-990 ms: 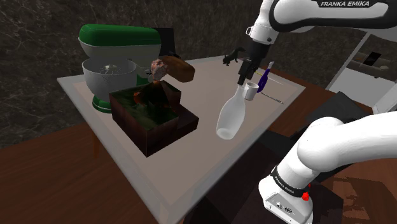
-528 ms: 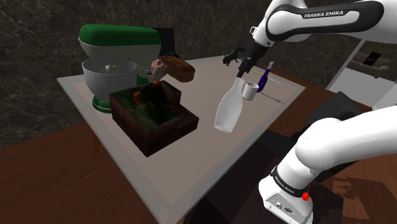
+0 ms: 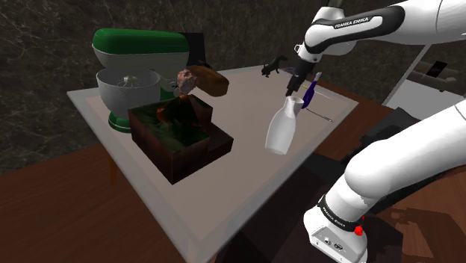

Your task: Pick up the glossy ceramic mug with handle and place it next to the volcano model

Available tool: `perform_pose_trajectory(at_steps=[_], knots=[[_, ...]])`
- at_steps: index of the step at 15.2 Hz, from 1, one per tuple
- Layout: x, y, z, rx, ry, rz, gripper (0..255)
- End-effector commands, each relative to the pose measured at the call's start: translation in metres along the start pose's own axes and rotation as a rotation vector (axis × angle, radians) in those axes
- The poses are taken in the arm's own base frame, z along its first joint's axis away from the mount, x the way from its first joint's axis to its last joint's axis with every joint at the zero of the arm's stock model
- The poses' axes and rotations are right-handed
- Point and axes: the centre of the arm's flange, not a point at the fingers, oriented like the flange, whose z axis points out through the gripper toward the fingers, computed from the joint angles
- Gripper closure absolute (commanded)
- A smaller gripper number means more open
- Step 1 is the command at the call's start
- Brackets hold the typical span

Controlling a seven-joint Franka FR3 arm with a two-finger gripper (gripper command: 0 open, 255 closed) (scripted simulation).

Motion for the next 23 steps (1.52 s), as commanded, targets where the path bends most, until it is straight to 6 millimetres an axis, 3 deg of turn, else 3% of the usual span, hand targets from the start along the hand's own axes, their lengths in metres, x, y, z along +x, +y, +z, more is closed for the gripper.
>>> perform_pose_trajectory(at_steps=[1,15,23], knots=[[-0.003,0.014,0.026,0.037,-0.071,-0.011,0],[0.018,0.179,0.104,0.026,-0.080,-0.036,0],[0.015,0.183,0.143,0.026,-0.080,-0.037,0]])
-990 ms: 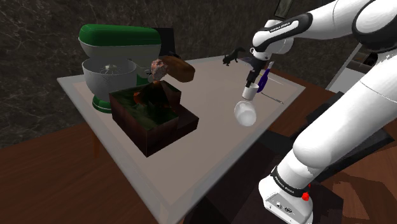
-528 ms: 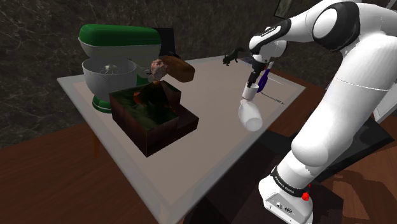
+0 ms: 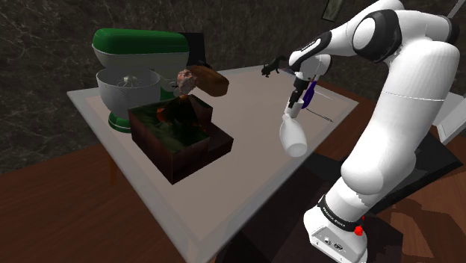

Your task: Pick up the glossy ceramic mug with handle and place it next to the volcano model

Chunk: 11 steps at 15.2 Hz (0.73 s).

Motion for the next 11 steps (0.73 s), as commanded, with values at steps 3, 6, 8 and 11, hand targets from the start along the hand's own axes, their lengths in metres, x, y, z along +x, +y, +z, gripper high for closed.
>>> perform_pose_trajectory(at_steps=[3,6,8,11], knots=[[-0.0001,-0.0003,0.0080,0.000,0.000,0.000,0],[-0.0001,-0.0003,0.0080,0.000,0.000,0.000,0],[-0.0001,-0.0003,0.0079,0.000,0.000,0.000,0],[-0.0001,-0.0003,0.0079,0.000,0.000,0.000,255]])
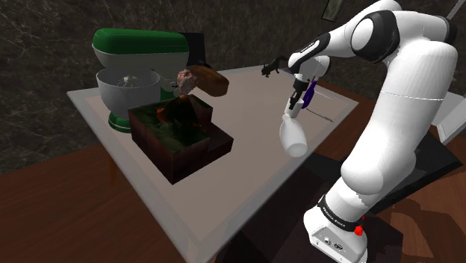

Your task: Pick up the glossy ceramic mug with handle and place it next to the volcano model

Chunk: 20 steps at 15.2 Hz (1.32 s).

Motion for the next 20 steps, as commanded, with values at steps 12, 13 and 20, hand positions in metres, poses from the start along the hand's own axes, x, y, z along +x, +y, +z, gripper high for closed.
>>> perform_pose_trajectory(at_steps=[12,13,20], knots=[[0.000,0.001,-0.026,0.000,0.000,0.000,255],[0.000,0.001,-0.032,0.000,0.000,0.000,255],[-0.001,0.003,-0.069,0.000,0.000,0.000,255]])
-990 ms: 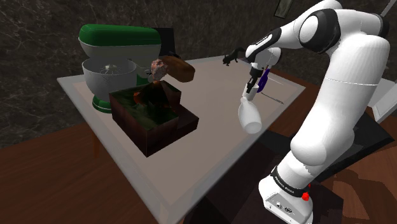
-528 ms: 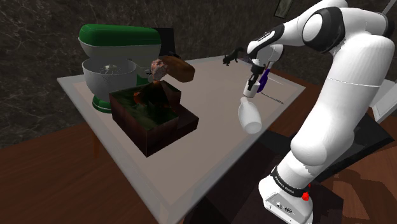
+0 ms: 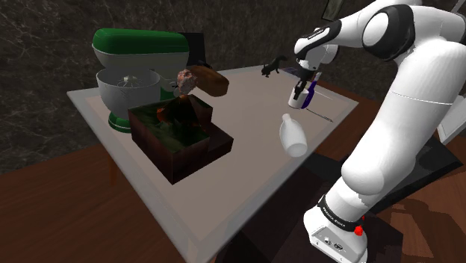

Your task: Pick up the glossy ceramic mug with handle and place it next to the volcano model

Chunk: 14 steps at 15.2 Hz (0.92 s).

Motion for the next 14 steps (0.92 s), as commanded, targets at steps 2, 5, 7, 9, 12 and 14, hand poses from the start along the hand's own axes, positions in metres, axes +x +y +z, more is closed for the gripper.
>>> perform_pose_trajectory(at_steps=[2,5,7,9,12,14], knots=[[0.001,0.001,-0.016,0.000,0.000,0.000,255],[0.001,0.002,-0.032,0.000,0.000,0.000,255],[0.001,0.002,-0.043,0.000,0.000,0.000,255],[0.001,0.003,-0.053,0.000,0.000,0.000,255],[0.000,0.003,-0.069,0.000,0.000,0.000,255],[0.000,0.004,-0.080,0.000,0.000,0.000,255]])
